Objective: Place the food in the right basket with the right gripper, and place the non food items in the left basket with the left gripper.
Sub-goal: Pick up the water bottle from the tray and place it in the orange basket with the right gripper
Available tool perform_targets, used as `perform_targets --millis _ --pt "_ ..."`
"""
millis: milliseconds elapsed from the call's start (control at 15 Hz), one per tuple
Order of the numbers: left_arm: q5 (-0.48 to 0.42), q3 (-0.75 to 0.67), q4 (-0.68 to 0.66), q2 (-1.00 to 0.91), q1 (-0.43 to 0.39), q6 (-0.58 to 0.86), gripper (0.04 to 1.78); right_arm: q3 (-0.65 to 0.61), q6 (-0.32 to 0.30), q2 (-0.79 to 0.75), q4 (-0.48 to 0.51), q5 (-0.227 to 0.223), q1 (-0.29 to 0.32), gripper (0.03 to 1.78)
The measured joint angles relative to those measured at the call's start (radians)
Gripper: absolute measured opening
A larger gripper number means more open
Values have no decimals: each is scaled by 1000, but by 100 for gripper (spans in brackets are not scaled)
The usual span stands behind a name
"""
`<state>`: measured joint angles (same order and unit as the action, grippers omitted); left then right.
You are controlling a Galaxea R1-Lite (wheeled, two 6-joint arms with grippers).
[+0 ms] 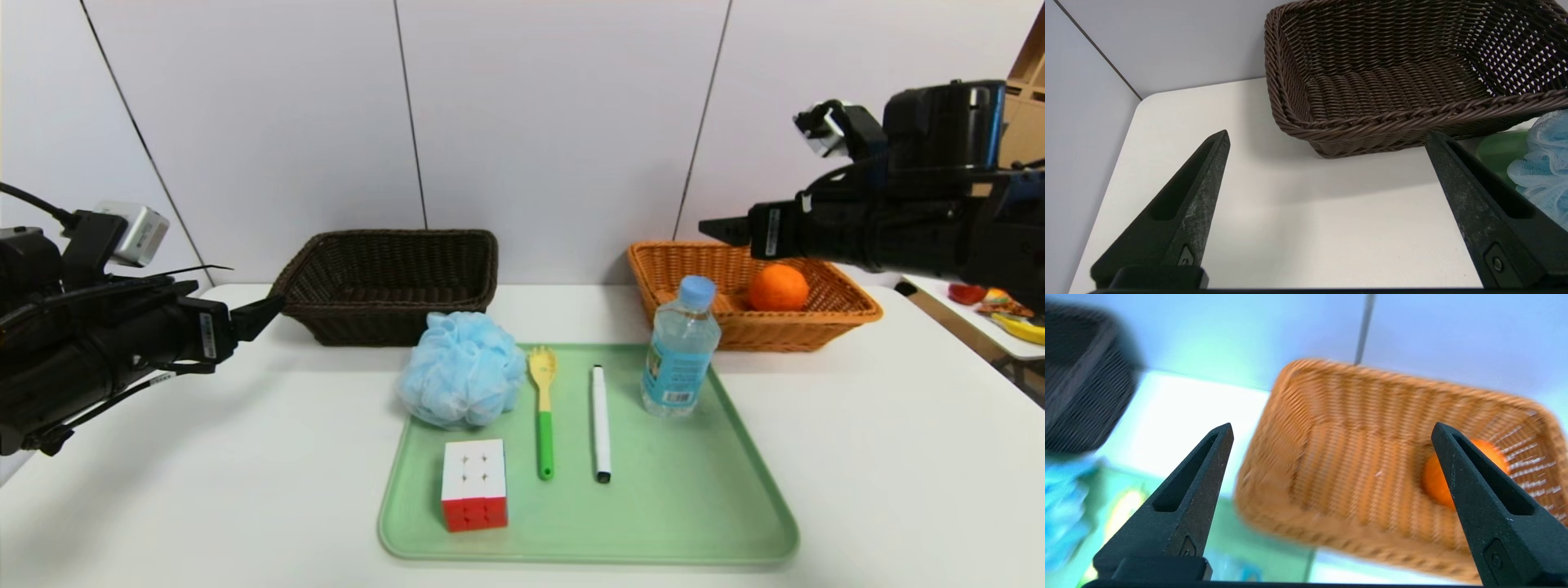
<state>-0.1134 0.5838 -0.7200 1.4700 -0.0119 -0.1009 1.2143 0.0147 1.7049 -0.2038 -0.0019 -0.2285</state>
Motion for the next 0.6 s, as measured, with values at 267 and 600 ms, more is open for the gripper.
perform_targets --millis 267,600 --pt "2 -26 -6 0 0 0 169 -448 15 -171 -350 15 -52 168" --pt "5 -50 -43 -2 0 -4 169 -780 -12 -292 -708 41 -76 169"
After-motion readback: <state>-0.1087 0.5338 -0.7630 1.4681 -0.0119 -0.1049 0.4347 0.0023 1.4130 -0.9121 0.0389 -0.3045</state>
